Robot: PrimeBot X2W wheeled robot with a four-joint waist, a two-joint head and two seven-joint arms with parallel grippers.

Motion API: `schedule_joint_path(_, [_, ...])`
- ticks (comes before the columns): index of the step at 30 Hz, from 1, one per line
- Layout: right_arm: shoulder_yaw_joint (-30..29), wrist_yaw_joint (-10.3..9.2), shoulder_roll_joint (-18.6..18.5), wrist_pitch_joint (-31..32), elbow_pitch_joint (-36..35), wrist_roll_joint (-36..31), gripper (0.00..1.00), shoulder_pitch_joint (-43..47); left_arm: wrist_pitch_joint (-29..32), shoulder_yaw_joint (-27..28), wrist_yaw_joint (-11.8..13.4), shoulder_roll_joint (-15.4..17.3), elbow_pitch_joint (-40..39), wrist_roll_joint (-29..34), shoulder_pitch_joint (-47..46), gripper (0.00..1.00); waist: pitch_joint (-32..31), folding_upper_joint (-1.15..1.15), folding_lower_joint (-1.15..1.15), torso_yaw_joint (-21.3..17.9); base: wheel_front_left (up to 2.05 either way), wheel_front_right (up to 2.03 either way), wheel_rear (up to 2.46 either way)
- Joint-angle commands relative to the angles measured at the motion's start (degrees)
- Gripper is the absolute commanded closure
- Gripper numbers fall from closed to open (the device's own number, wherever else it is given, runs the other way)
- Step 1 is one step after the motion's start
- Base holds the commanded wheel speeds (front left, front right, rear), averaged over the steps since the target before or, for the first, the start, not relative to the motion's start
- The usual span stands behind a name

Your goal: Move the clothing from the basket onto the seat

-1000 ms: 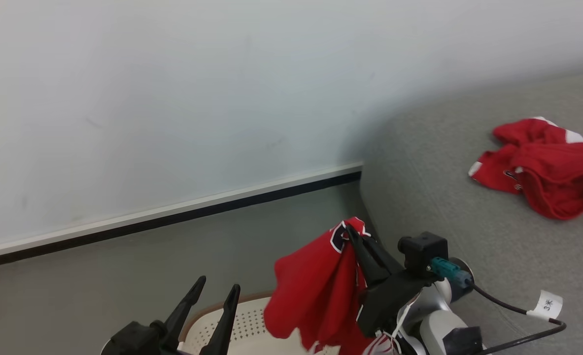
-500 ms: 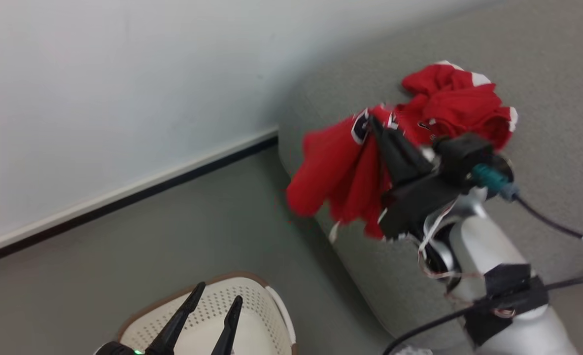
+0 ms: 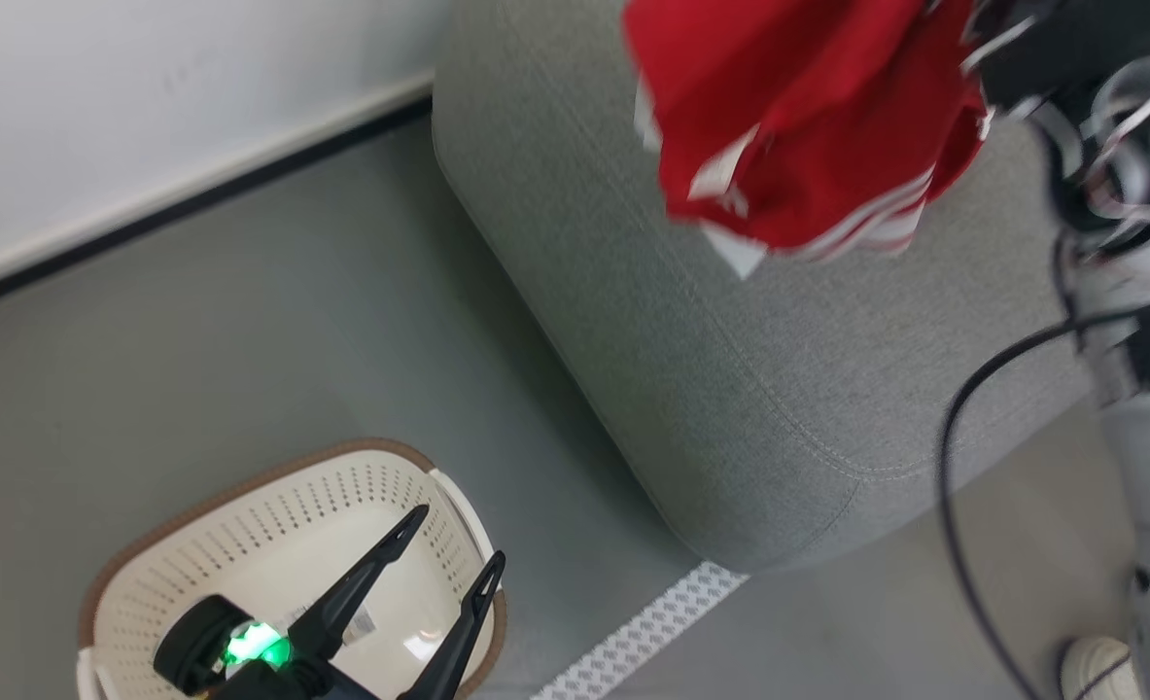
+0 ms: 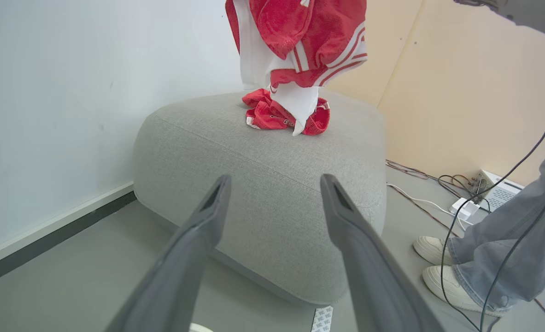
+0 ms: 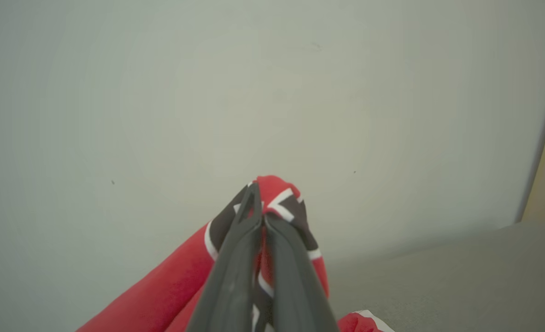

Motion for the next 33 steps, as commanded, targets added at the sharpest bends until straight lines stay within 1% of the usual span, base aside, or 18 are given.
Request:
schedule_joint_path(1, [-2.1, 0.0, -0.5, 0.4, 1.3, 2.2, 1.0, -2.9, 0.6, -0.2, -0.1, 0.9, -1.6, 0.7, -1.1, 0.0, 8.4, -0.01, -0.01, -1.2, 0.0, 0.0, 0.0])
schedule_joint_path(5, [-6.7, 0.0, -2.5, 1.3, 5.4, 4.5, 1.0, -9.3, 2.5, -0.8, -0.5, 2.4, -4.8, 1.5, -2.4, 0.0, 13.1, -0.01, -0.01, 0.0, 0.0, 0.0, 0.0])
schedule_joint_path(8, [-10.1, 0.0, -4.4, 1.6, 8.8, 5.0, 1.0, -13.5, 3.6, -1.0, -0.7, 3.0, -6.6, 1.4, -2.9, 0.0, 16.1, -0.01, -0.01, 1.2, 0.0, 0.0, 0.0])
schedule_joint_path(11, [-12.5, 0.0, -6.5, 1.7, 12.1, 3.4, 1.0, -17.1, 3.8, -1.3, -0.9, 3.3, -8.0, 1.6, -3.6, 0.0, 18.5, -0.01, -0.01, 2.6, 0.0, 0.0, 0.0])
schedule_joint_path(13, [-13.5, 0.0, -7.1, 1.3, 13.2, 2.9, 1.0, -18.0, 3.7, -1.5, -1.0, 3.3, -8.3, 1.7, -3.6, 0.0, 19.1, -0.01, -0.01, 3.0, 0.0, 0.0, 0.0])
schedule_joint_path(16, [-17.1, 0.0, -8.7, 0.5, 16.0, 1.4, 1.0, -20.1, 3.5, -2.1, -0.9, 3.2, -9.3, 2.3, -4.4, 0.0, 21.3, -0.01, -0.01, 4.3, 0.0, 0.0, 0.0])
schedule_joint_path(19, [-19.3, 0.0, -9.3, -0.1, 19.2, 0.0, 1.0, -19.8, 2.9, -2.1, -0.2, 3.1, -10.6, 2.7, -4.5, 0.0, 23.3, -0.01, -0.01, 5.1, 0.0, 0.0, 0.0])
schedule_joint_path(21, [-20.9, 0.0, -9.3, -1.1, 21.3, -0.2, 1.0, -18.9, 2.6, -2.1, -0.2, 3.7, -11.4, 3.4, -4.9, 0.0, 24.6, -0.01, -0.01, 5.7, 0.0, 0.0, 0.0])
schedule_joint_path(23, [-22.3, 0.0, -9.0, -2.3, 23.5, -0.7, 1.0, -17.4, 2.0, -2.2, -0.1, 3.0, -12.2, 2.8, -5.3, 0.0, 25.8, -0.01, -0.01, 6.4, 0.0, 0.0, 0.0])
schedule_joint_path(28, [-23.5, 0.0, -7.5, -5.7, 28.3, -3.4, 1.0, -15.0, 0.8, -2.8, -0.5, 3.1, -11.9, 3.2, -5.9, 0.0, 26.8, -0.01, -0.01, 7.5, 0.0, 0.0, 0.0])
schedule_joint_path(29, [-23.8, 0.0, -7.1, -6.2, 29.4, -3.6, 0.31, -14.6, 0.6, -3.0, -0.5, 2.9, -11.6, 3.2, -6.2, 0.0, 26.6, -0.01, -0.01, 7.8, 0.0, 0.0, 0.0])
schedule_joint_path(30, [-23.8, 0.0, -7.0, -6.4, 30.3, -4.2, 0.0, -14.2, 0.4, -3.1, -0.4, 2.8, -11.4, 3.2, -6.4, 0.0, 26.4, -0.01, -0.01, 8.0, 0.0, 0.0, 0.0])
schedule_joint_path(33, [-22.5, 0.0, -7.0, -6.7, 32.4, -6.6, 0.0, -13.4, 0.0, -3.5, -0.4, 2.6, -10.4, 3.4, -7.0, 0.0, 25.3, -0.01, -0.01, 8.6, 0.0, 0.0, 0.0])
